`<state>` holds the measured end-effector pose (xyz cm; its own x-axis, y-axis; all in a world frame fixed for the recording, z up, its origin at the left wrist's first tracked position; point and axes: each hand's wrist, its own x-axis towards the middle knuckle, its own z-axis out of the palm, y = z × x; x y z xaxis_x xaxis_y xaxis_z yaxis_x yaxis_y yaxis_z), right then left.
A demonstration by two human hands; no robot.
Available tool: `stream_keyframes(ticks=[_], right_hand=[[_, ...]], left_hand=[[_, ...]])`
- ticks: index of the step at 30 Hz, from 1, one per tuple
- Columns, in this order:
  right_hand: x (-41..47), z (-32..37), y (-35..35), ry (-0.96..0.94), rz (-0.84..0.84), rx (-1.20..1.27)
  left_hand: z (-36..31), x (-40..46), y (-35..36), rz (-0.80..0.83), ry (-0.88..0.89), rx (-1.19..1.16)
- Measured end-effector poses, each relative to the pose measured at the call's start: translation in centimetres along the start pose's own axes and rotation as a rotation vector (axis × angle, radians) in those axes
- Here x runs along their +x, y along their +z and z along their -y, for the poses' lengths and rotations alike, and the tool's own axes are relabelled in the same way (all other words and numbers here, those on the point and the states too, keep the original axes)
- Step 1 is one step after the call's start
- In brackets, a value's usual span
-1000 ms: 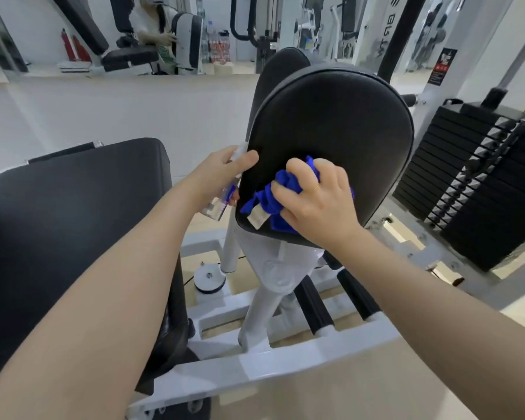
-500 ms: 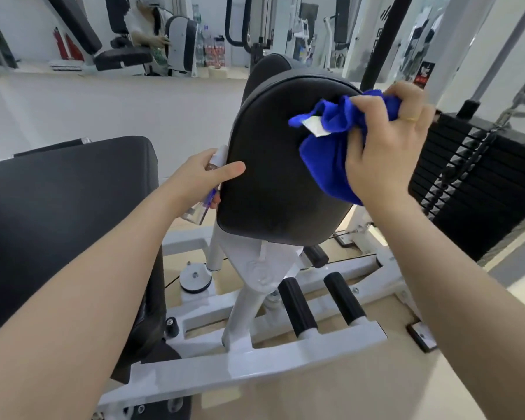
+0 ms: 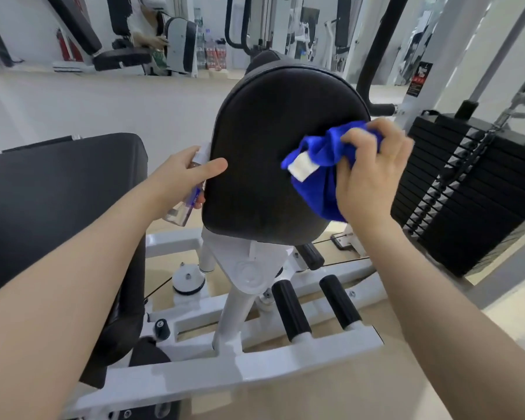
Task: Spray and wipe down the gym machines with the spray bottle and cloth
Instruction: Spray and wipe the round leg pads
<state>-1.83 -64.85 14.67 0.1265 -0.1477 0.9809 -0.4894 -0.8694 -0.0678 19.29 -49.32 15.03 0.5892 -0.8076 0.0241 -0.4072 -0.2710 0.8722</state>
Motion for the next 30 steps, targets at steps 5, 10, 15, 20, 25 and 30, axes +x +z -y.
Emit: stream_keyframes(ticks=[5,10,15,20,25,30], right_hand=[[-4.4,1.0,0.2,0.152,0.194,0.019],[-11.5,1.2,-0.4,0.143,0.690,0.001],[-6.4,3.2,0.8,0.066,0.230,-0.058],[-8.1,7.1,3.5,-0.445,0.344,-0.067],[-9.2,8.2,4.1,-0.975,0.858,-0.143],[-1.3,6.9,1.9,-0.540,0.351,-0.065]], left_hand=[[0.2,0.2,-0.1,-0.027,0.008,0.005],[0.3,0.3,-0.2,-0.037,-0.010,0.026],[-0.2,0.9,-0.1,0.037,-0.039,-0.011],[-0.4,1.2,-0.1,0.127,-0.032,-0.063],[-0.4,1.7,0.2,0.118,-0.016,-0.071],[-0.2,2.0,0.5,0.089,-0.131,-0.198]])
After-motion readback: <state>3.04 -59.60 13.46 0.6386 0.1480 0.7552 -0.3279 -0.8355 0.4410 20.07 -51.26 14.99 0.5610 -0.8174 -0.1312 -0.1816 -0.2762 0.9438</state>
